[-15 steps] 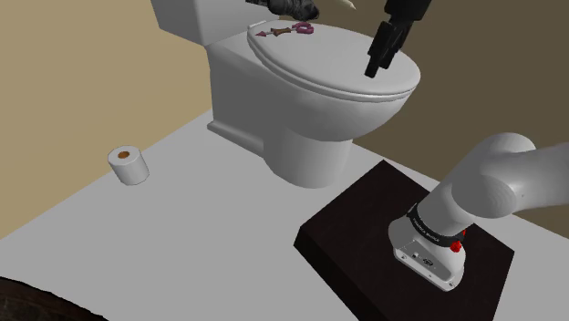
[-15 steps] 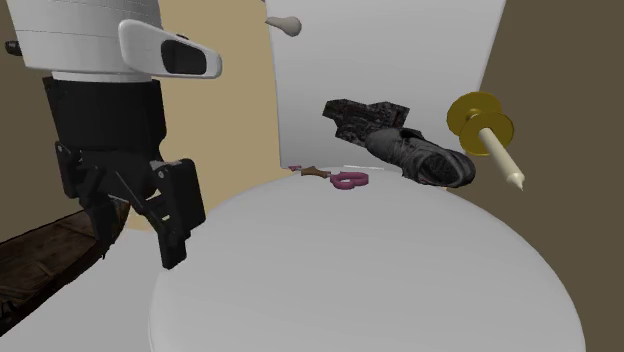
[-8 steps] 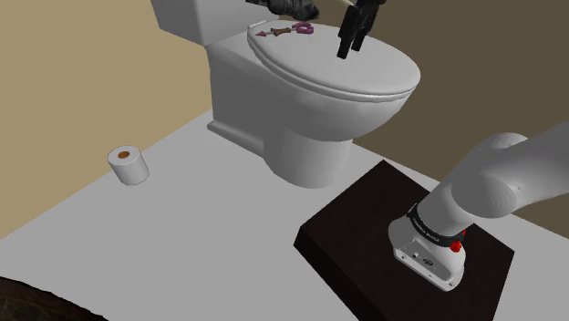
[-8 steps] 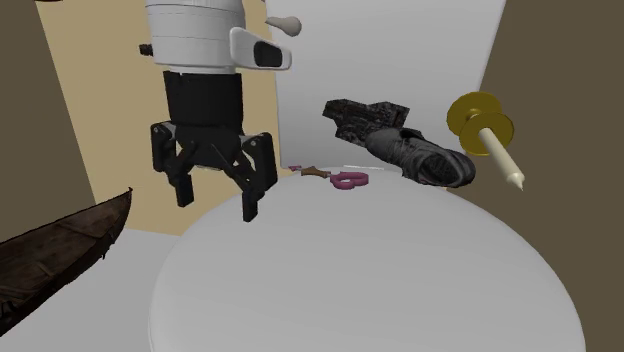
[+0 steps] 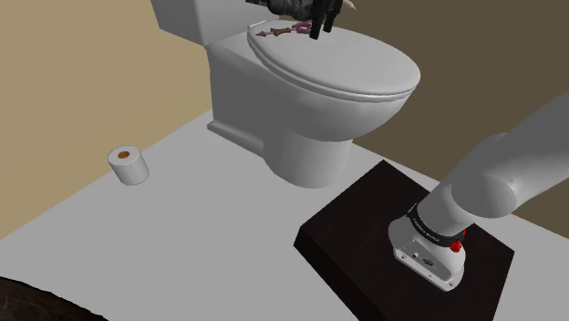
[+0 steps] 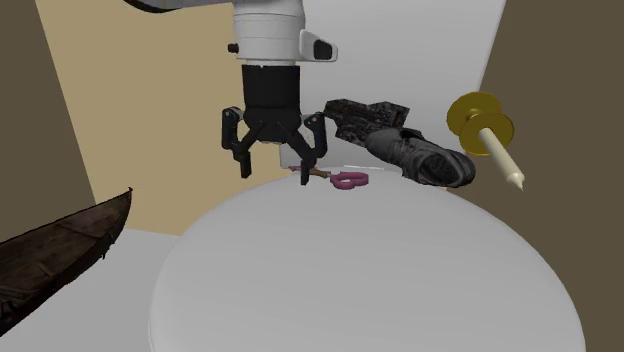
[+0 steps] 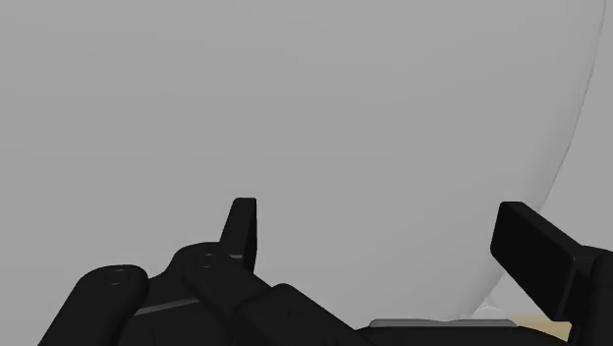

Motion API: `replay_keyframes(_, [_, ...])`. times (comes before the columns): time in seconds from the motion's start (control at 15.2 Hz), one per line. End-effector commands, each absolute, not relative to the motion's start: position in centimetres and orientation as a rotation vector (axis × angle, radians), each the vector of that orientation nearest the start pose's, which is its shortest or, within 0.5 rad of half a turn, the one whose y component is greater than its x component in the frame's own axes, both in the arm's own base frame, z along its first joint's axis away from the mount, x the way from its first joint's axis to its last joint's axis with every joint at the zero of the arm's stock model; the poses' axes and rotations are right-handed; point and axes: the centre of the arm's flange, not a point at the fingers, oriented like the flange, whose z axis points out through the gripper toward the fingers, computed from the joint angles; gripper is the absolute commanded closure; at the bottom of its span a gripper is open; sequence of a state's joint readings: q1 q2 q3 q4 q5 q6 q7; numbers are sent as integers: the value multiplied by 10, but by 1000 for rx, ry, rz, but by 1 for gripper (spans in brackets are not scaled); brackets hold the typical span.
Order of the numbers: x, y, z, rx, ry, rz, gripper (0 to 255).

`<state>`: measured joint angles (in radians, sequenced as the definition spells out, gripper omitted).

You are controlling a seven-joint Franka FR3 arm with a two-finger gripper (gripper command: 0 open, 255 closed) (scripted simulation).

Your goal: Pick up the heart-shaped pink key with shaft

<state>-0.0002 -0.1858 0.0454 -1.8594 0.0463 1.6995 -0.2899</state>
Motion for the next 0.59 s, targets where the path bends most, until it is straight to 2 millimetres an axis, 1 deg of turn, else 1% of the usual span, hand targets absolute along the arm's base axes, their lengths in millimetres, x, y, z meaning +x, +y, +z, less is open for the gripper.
replay_keyframes(0.0, [528, 31, 596, -3063, -545, -55, 0])
replay_keyframes(0.53, [629, 41, 606, -3051, -684, -89, 0])
